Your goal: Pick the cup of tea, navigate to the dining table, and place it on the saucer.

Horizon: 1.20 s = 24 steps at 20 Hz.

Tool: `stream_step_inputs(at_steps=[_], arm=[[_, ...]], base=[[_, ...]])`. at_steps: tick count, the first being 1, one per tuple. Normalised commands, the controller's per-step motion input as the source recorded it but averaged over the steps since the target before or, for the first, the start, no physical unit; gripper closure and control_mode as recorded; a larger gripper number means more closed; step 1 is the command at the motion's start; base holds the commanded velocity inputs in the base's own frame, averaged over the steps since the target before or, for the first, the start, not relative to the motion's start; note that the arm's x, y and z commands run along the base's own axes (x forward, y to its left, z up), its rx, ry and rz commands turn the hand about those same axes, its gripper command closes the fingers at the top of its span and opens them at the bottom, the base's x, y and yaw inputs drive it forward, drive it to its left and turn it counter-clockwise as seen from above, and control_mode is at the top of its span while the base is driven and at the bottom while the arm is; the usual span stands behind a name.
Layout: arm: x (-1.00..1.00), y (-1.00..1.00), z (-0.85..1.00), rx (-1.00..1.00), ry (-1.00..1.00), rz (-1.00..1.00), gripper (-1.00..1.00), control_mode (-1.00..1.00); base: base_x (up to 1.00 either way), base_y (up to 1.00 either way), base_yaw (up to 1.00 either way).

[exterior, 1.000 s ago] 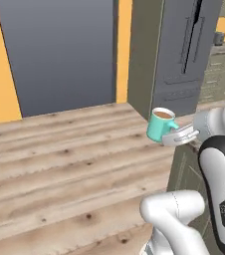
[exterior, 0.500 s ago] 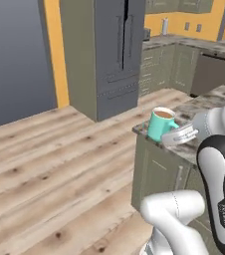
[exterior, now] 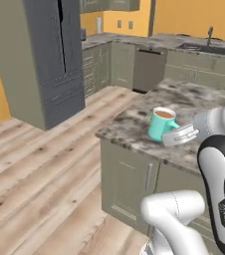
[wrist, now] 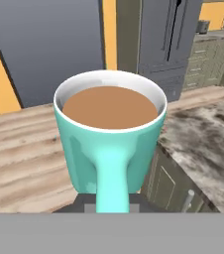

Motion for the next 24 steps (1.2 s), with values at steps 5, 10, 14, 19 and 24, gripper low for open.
stream_step_inputs(at_steps=[5, 10, 14, 19, 24], arm=[[0.00, 0.00, 0.00, 0.00, 0.00, 0.00, 1.00, 1.00], [0.00, 0.00, 0.00, 0.00, 0.00, 0.00, 1.00, 1.00], [0.00, 0.00, 0.00, 0.00, 0.00, 0.00, 1.00, 1.00], [0.00, 0.00, 0.00, 0.00, 0.00, 0.00, 1.00, 1.00], [0.00, 0.00, 0.00, 0.00, 0.00, 0.00, 1.00, 1.00]], base=[[0.07, 0.57, -0.43], [-0.04, 0.30, -0.78], [0.00, 0.22, -0.87], [0.00, 0.28, -0.66], [-0.07, 0.69, -0.17]])
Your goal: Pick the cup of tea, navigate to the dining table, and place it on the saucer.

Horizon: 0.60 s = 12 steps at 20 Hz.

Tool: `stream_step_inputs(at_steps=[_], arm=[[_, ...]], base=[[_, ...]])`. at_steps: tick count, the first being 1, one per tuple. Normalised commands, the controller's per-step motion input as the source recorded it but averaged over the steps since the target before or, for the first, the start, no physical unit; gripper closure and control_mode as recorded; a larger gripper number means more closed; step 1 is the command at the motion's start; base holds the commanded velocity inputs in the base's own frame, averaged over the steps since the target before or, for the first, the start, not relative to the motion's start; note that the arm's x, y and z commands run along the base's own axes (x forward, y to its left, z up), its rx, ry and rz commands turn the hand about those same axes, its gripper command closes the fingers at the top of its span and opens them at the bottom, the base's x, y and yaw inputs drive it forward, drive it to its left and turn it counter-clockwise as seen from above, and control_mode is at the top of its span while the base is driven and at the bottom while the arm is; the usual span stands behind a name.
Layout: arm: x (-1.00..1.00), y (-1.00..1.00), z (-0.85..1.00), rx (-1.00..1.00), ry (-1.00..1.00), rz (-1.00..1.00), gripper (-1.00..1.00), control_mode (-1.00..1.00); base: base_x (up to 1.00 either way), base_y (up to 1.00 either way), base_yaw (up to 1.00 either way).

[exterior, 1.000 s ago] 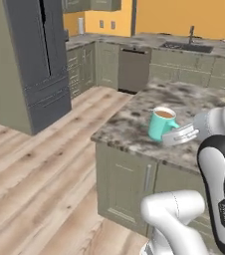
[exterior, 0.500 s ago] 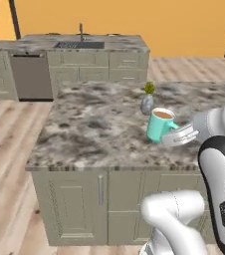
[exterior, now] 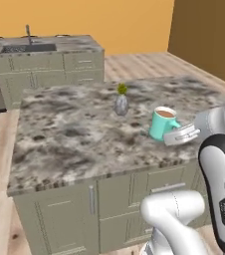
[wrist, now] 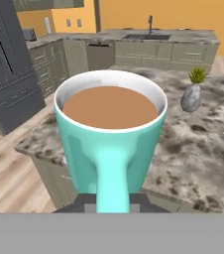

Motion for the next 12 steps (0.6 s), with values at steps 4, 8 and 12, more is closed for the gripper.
stream_step_inputs(at_steps=[4, 8, 12], arm=[[0.00, 0.00, 0.00, 0.00, 0.00, 0.00, 1.00, 1.00], [0.00, 0.00, 0.00, 0.00, 0.00, 0.00, 1.00, 1.00], [0.00, 0.00, 0.00, 0.00, 0.00, 0.00, 1.00, 1.00]], base=[[0.00, 0.86, -0.03], [0.00, 1.00, 0.00], [0.02, 1.00, 0.00]])
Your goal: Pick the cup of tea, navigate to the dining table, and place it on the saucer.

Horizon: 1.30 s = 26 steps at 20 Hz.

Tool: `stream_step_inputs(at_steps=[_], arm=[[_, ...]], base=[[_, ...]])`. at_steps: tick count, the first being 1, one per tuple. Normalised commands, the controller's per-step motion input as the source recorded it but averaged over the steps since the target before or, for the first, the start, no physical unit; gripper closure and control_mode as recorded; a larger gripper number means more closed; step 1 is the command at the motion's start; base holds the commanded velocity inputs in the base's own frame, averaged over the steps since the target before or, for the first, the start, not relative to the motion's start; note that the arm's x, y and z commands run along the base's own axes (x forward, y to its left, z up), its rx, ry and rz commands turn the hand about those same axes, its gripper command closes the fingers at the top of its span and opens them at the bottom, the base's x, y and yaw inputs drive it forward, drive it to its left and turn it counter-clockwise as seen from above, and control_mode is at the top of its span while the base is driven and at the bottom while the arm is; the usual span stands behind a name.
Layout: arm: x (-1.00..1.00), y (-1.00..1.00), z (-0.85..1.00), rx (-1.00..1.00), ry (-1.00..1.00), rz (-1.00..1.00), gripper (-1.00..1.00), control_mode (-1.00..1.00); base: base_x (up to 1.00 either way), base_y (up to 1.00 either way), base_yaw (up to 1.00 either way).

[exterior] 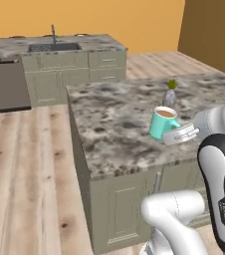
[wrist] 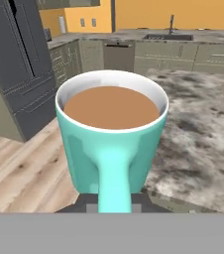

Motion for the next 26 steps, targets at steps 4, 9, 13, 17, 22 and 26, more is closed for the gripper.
stream_step_inputs(at_steps=[4, 9, 13, 17, 22, 26], arm=[[0.00, 0.00, 0.00, 0.00, 0.00, 0.00, 1.00, 1.00], [0.00, 0.00, 0.00, 0.00, 0.00, 0.00, 1.00, 1.00], [0.00, 0.00, 0.00, 0.00, 0.00, 0.00, 1.00, 1.00], [0.00, 0.00, 0.00, 0.00, 0.00, 0.00, 1.00, 1.00], [0.00, 0.00, 0.00, 0.00, 0.00, 0.00, 1.00, 1.00], [0.00, 0.00, 0.00, 0.00, 0.00, 0.00, 1.00, 1.00]], base=[[0.18, 1.00, -0.04], [0.31, 1.00, -0.07], [0.49, 1.00, -0.09], [0.84, 1.00, -0.15], [0.99, 1.00, -0.22], [1.00, 0.91, -0.22]])
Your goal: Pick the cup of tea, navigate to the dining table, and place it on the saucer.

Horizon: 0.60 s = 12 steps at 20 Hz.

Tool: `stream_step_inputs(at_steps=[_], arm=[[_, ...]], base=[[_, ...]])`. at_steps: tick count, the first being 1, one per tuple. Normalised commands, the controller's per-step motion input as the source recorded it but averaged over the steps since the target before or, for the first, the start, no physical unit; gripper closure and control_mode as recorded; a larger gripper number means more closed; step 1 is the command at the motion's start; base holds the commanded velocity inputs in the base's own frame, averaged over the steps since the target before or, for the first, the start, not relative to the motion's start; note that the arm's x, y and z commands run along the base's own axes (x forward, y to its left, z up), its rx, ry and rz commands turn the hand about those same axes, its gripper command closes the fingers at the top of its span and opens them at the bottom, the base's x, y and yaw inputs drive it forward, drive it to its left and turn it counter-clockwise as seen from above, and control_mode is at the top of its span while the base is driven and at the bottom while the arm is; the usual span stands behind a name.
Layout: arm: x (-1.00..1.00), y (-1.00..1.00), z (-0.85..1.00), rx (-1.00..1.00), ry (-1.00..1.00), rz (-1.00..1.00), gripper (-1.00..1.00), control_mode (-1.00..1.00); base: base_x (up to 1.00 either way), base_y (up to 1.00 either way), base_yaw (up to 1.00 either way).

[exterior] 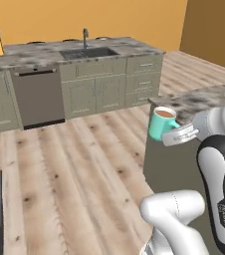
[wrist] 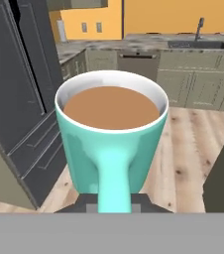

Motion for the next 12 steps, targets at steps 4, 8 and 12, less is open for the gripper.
stream_step_inputs(at_steps=[4, 8, 12], arm=[[0.00, 0.00, 0.00, 0.00, 0.00, 0.00, 1.00, 1.00], [0.00, 0.00, 0.00, 0.00, 0.00, 0.00, 1.00, 1.00], [0.00, 0.00, 0.00, 0.00, 0.00, 0.00, 1.00, 1.00]], base=[[1.00, 0.76, -0.22], [1.00, 0.32, -0.15], [1.00, 0.16, -0.08]])
